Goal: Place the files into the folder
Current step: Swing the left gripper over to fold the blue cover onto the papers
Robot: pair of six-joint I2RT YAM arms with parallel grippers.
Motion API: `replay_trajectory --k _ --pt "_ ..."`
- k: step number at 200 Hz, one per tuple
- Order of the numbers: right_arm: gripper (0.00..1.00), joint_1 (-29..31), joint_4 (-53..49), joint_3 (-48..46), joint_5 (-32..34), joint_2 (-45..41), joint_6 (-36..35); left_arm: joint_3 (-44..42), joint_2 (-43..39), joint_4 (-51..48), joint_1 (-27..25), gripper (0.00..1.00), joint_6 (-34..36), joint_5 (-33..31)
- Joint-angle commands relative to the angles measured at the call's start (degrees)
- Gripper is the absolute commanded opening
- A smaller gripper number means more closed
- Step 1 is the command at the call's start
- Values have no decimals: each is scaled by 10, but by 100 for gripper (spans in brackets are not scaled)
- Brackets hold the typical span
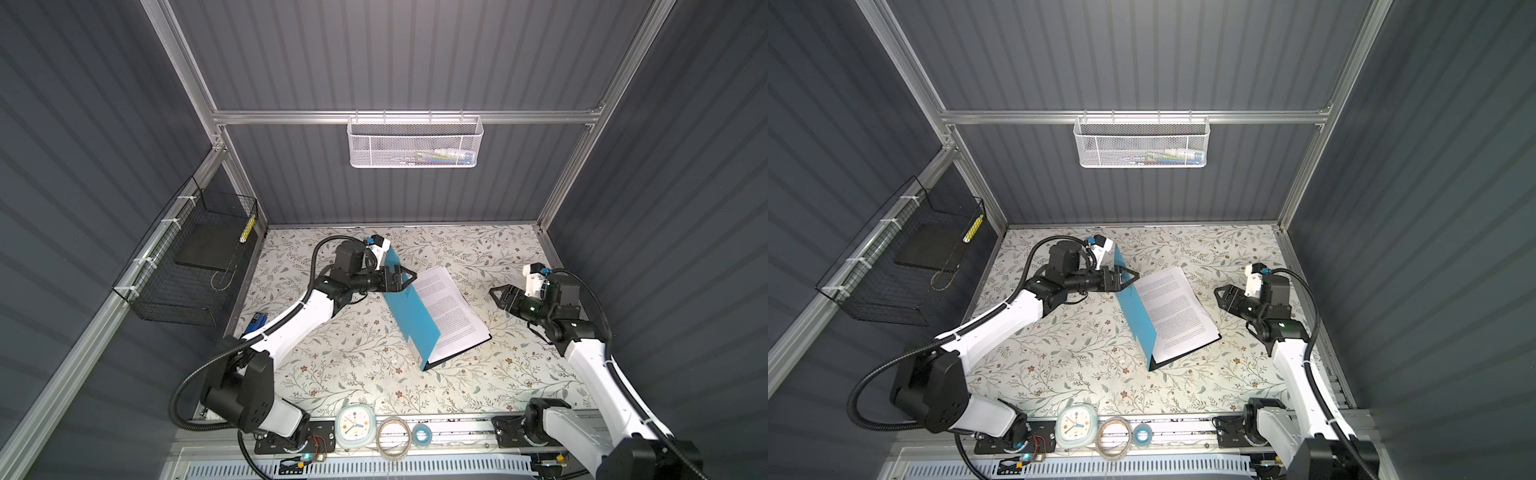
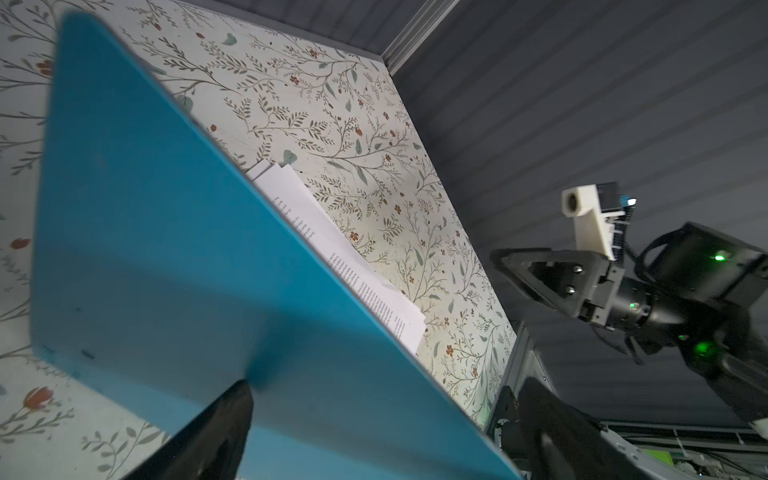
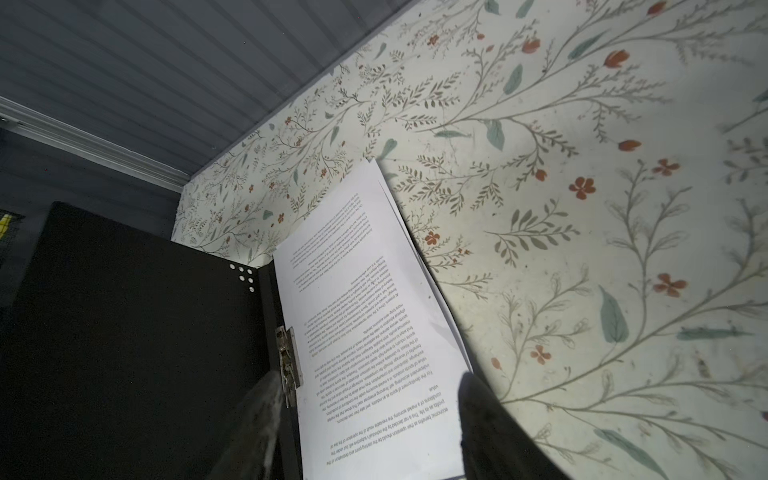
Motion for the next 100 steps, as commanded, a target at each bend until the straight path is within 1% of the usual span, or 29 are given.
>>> replay_trajectory --k 1,28,66,100 --pt "68 -3 -60 19 -8 -22 -15 39 30 24 -19 99 18 -21" --pt "66 -2 -124 56 -15 -34 -34 66 71 25 -25 99 24 -31" --pt "62 -1 -172 102 -9 -55 -42 100 100 0 -26 99 42 -61" --pt "63 -1 -199 140 -11 -45 -56 154 109 -25 -30 100 58 -52"
